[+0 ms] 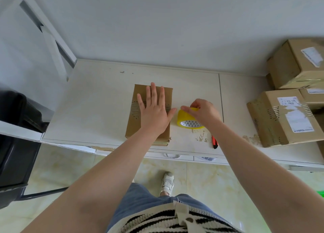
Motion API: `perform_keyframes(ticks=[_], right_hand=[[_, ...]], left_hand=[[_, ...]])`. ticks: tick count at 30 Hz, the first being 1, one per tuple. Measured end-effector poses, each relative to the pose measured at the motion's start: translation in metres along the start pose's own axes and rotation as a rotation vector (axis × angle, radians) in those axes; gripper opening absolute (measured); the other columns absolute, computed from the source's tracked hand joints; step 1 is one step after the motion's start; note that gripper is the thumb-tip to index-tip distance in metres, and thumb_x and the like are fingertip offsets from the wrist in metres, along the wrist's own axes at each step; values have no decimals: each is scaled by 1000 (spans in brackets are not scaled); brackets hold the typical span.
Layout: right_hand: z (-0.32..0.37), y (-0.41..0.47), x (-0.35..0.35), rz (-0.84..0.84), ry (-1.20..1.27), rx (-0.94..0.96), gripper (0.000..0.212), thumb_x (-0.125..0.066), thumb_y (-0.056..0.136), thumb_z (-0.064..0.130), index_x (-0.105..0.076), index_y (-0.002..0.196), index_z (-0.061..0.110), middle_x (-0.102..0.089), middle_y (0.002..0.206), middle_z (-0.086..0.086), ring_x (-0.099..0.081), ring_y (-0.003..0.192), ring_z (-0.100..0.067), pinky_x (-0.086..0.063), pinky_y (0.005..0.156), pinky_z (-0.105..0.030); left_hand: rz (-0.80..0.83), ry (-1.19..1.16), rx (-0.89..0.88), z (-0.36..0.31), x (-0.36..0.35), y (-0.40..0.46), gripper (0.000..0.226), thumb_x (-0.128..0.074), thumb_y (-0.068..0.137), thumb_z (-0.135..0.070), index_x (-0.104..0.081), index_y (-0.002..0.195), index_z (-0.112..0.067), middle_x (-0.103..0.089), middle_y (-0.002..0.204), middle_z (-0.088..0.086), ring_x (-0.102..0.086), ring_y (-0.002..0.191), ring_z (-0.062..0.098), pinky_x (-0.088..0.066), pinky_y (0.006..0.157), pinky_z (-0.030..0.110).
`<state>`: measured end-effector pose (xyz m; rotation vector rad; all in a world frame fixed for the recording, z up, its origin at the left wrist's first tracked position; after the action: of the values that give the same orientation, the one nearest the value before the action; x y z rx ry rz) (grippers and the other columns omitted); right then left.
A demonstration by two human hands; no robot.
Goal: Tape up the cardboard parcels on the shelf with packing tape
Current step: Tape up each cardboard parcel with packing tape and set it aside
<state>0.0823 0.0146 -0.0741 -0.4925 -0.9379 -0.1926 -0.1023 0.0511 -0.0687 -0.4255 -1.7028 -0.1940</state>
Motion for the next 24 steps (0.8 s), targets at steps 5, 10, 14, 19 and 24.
perform_keyframes(ticks=[5,10,14,19,24], right_hand=[[-40,-20,16,-302,387,-187,40,-56,89,61,-57,95,22,-64,93,6,-60,85,-14,-42,70,-28],[-96,-44,-2,-336,430,-539,35,-61,92,47,-56,106,15,-60,89,3,-57,74,-15,-39,60,-29],[-105,-43,-15,-241,292,-544,28,-63,92,40,-51,104,17,-63,96,-1,-60,84,-23,-52,74,-37],[-103,-32,-16,-117,111,-489,12,-57,97,28,-56,96,16,-60,86,-3,-58,79,-25,-47,65,-33],[-78,-20,18,-242,287,-392,16,-57,96,18,-69,104,10,-67,89,-8,-60,73,-25,-46,61,-30]], left_hand=[[25,-5,18,-12,2,2,93,-18,92,-73,13,156,-14,24,161,17,23,149,31,15,115,58],[23,-29,-62,-51,3,2,94,-25,92,-73,10,157,-14,22,162,17,21,149,31,13,116,58],[77,-51,-76,-80,0,-1,89,-29,95,-68,5,158,-15,20,162,18,18,150,32,12,117,58],[77,-73,-37,-70,3,-2,81,-32,98,-62,-3,158,-15,13,163,17,16,151,31,12,117,57],[-1,-109,98,-20,8,0,77,-36,100,-55,-9,157,-12,9,164,16,12,152,30,10,118,56]])
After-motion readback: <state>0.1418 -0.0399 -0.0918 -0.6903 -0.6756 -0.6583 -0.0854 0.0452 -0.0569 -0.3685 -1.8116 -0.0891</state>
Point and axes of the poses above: each hand's wrist, its own y-axis towards the middle knuckle, its own x-axis out of the back of the hand, z = x × y, the point moved 4 cm from there along y, towards the middle knuckle
